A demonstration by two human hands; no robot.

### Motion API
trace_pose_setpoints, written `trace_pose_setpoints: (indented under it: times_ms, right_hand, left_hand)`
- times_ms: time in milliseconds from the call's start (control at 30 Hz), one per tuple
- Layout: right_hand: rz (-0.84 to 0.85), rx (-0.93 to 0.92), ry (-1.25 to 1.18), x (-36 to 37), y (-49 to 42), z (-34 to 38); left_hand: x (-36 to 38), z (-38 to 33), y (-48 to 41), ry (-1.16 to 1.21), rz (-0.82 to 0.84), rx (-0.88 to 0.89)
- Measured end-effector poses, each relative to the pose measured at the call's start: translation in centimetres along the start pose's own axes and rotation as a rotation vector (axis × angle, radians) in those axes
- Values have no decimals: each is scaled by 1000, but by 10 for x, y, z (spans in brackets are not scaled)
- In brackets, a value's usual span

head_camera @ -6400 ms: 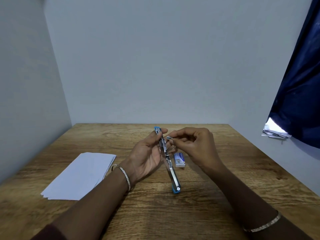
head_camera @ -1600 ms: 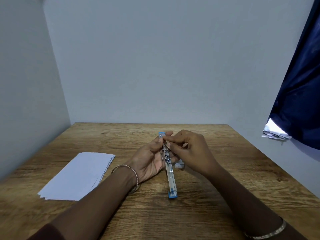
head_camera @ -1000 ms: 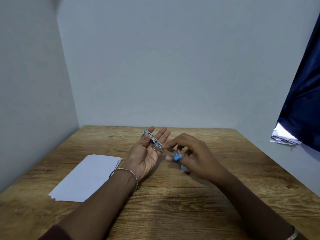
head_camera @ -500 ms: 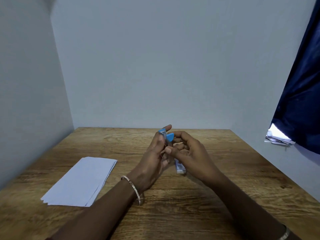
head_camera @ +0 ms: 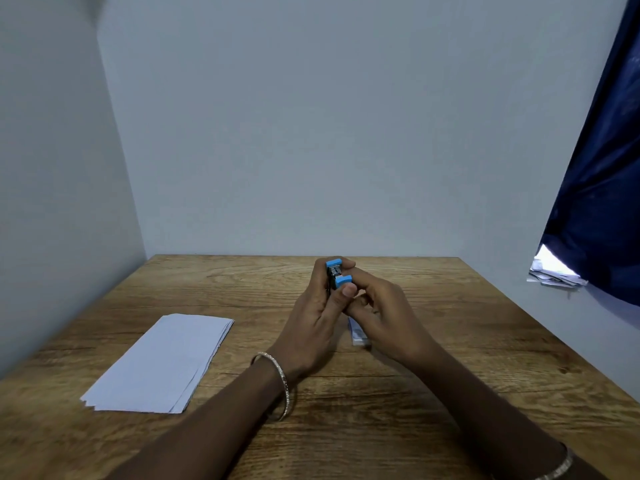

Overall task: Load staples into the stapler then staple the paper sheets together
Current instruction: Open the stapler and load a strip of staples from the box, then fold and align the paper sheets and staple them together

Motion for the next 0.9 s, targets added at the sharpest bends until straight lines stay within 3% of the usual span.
trace_pose_setpoints:
  times_ms: [233,433,567,767,900]
  right_hand:
    - [-45,-2,15,-1,0,-2]
    - [32,49,-120,4,-1,-8]
    - [28,163,-416,6,-2,-17]
    - [-82,384,-884,9,2,-36]
    - [-58,379,-529,18,10,-31]
  left_hand:
    - [2,2,0,-6,-34,11]
    - [-2,10,0,-17,23,-49]
    - [-12,8,4,-92,-66,-95]
    - [-41,-6,18,-317,-382,-92]
    - [-49,-17,48,-461,-388,-111]
Point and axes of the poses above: each hand's wrist, its own y-axis away from the middle knuckle, its own x-axis out of the palm, z = x × y, the point moved 4 cm from there along -y, towards the middle knuckle, and after that the axes turned 11 degrees about z, right-handed, at the moved point
